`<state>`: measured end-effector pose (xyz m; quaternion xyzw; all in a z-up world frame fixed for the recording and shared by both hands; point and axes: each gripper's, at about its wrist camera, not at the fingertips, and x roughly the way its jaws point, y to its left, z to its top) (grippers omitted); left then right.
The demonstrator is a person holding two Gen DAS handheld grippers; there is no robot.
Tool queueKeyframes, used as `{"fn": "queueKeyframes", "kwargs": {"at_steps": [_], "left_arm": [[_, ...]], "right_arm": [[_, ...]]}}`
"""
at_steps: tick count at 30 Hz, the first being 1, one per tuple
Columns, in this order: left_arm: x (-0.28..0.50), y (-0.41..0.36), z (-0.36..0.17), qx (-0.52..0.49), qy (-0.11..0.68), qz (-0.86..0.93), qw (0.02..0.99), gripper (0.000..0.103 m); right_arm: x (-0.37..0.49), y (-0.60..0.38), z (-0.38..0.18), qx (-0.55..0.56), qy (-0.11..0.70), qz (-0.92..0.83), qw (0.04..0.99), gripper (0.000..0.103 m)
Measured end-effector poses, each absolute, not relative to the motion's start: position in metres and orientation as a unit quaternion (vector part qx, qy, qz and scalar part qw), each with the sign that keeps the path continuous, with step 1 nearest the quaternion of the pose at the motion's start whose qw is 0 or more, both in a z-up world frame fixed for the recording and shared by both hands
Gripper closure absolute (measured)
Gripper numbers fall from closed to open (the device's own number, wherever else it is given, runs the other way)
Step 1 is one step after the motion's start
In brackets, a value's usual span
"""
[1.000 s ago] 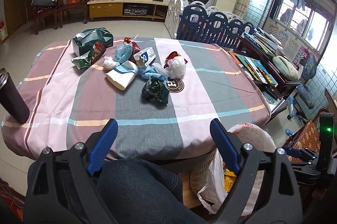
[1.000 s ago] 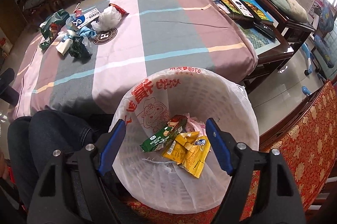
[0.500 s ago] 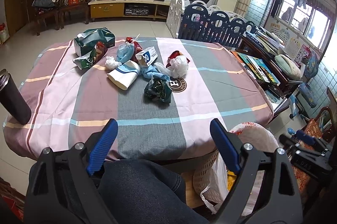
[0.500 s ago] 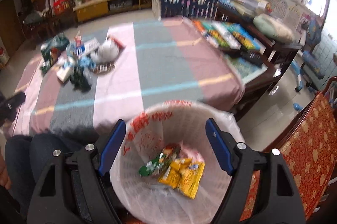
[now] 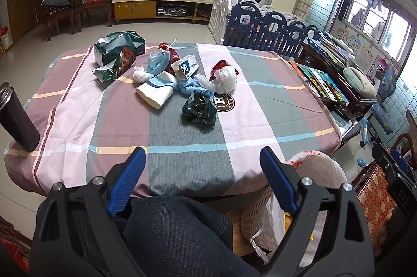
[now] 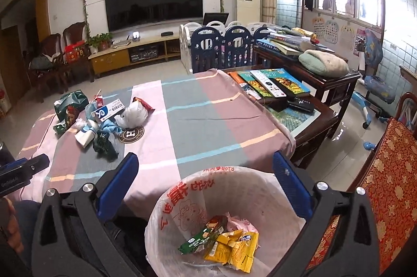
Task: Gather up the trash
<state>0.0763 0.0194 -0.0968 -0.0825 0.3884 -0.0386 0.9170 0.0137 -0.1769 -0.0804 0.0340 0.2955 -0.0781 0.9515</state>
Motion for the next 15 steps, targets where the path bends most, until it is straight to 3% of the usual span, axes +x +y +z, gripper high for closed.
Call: {"fn": "queueKeyframes", "kwargs": {"at_steps": [15], "left_arm": [[0.0781,0.0210,-0.1009,-0.081,0.396,-0.035,0.914,0.014]], "right_arm": [[0.0142,-0.1691,-0.0892,0.033,0.321,-0.059,0.945,0.003]]}}
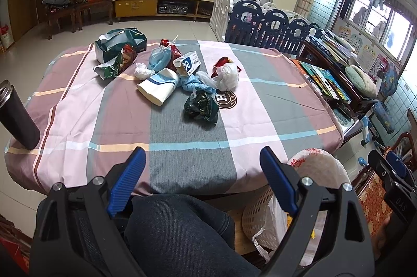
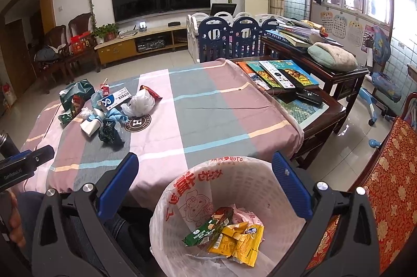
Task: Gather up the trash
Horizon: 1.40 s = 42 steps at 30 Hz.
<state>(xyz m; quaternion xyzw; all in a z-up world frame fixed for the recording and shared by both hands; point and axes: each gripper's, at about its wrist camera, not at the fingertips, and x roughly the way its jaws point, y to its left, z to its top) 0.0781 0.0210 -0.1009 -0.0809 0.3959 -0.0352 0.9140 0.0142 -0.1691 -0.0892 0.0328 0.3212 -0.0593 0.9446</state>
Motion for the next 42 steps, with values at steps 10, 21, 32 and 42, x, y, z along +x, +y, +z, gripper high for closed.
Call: {"fn": "queueKeyframes", "kwargs": {"at_steps": [10,21,32,42], "left_arm": [[0.078,0.022,-0.104,-0.079,0.401,-0.035,0.912,0.014],[0.079,0.021,-0.106,-0.078,0.403,-0.034,0.911,0.014],[0.080,0.029,-0.113,-0.073,0.390,-0.024,0.918,0.014],[0.086,0.060,-0.124,-0.101,0.365,0.008,0.925,0.014]], "right_arm": [[0.015,-0.167,-0.093,0.031,0.329,-0.054,0.942,0.003],[0.016,-0.164,-0.096,0.028,0.333,-0.051,0.941,0.003],[0.031,-0.156,-0.110,0.017,0.362,-0.046,0.931,0.003],[0.063,-0.121,-0.131,0.030,0.385,-0.001,0.923,0.003]]}}
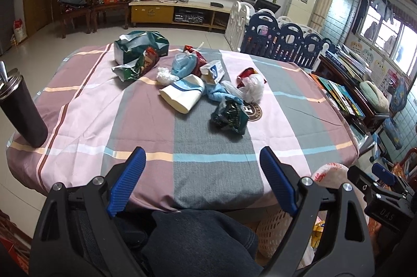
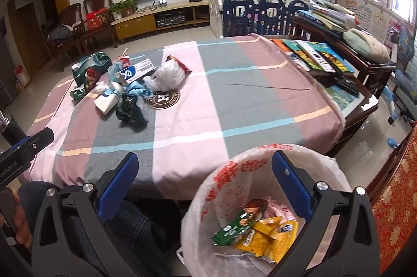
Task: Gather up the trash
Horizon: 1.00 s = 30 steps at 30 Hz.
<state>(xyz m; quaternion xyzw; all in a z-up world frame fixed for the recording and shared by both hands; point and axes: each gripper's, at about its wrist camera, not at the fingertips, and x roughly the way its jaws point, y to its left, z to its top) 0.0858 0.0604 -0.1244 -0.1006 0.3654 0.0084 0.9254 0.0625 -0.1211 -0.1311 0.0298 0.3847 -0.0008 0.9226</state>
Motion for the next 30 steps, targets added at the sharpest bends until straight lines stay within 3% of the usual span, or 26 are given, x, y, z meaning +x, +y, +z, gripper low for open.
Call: {"fn": "queueKeyframes", "kwargs": {"at_steps": [28,30], "left_arm": [[0.091,0.094,-0.146,-0.126,0.371,0.060,0.918,0.014],[0.091,0.108,-0.151,-0.135,0.371,0.081,0.915,0.027]], "right_arm": [[0.100,-0.102,-0.148,0.040,0.403,-0.001,0.914,0.003],[0.114,-0.092,-0.149,0.040,0.404,0.009,0.914,0.003]]}}
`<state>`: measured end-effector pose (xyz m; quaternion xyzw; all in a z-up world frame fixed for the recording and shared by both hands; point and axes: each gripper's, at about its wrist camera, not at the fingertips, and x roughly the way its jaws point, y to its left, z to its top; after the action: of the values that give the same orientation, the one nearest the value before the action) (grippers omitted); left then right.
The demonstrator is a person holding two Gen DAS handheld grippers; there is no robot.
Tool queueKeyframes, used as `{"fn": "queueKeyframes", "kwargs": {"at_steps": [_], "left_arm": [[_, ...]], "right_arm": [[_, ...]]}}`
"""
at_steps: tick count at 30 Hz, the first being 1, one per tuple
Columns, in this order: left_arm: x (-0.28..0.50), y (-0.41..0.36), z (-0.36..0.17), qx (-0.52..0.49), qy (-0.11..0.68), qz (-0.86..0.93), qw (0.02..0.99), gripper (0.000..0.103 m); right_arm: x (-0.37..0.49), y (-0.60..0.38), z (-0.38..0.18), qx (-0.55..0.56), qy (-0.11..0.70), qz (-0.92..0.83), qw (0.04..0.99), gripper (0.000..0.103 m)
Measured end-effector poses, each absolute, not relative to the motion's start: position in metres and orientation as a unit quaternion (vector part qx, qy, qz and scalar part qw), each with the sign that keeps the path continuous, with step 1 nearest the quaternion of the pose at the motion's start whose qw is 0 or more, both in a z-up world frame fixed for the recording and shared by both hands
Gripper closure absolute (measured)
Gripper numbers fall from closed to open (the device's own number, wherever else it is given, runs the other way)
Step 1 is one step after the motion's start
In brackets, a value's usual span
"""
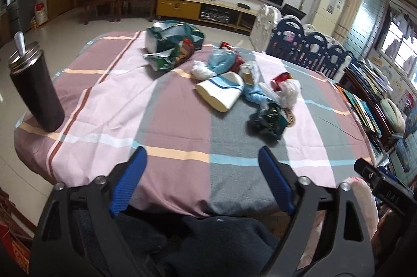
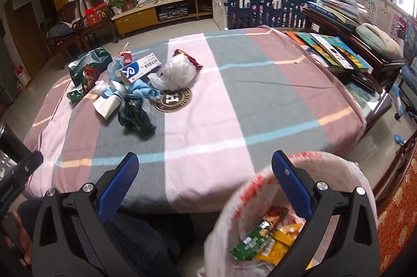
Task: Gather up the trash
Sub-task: 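Reach the right tool to the dark green snack bag and grasp it, then grasp the white paper cup with the left tool while the right tool holds the green bag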
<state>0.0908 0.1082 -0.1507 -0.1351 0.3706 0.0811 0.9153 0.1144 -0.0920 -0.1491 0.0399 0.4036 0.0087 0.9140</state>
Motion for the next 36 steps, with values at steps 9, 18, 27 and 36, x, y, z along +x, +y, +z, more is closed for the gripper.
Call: {"fn": "queueKeyframes", "kwargs": {"at_steps": [9,18,27,36], "left_arm": [[0.092,0.134,-0.163,-0.151,0.373,0.124,0.907,0.030],[0.106,0.144,-0.174,-0.167,0.396,0.121,0.895,0.028],[0.178,0.139,-0.173,-0.151,0.392,0.100,0.902,0.028],[0.286,0.056,-0.197,0.101,0.425,0.048,0.898,0.027]], "right_arm": [[0.206,-0.009,-0.170,0.007,0.417,0.065,0.907,0.004],[0.258,0.041,-0.222,-0.050,0.477,0.067,0.875,0.047],[0.206,-0.023,-0.202,0.013,0.479,0.092,0.873,0.054],[0.170,-0.082,-0.194,0.027,0.495,0.065,0.866,0.054]]}}
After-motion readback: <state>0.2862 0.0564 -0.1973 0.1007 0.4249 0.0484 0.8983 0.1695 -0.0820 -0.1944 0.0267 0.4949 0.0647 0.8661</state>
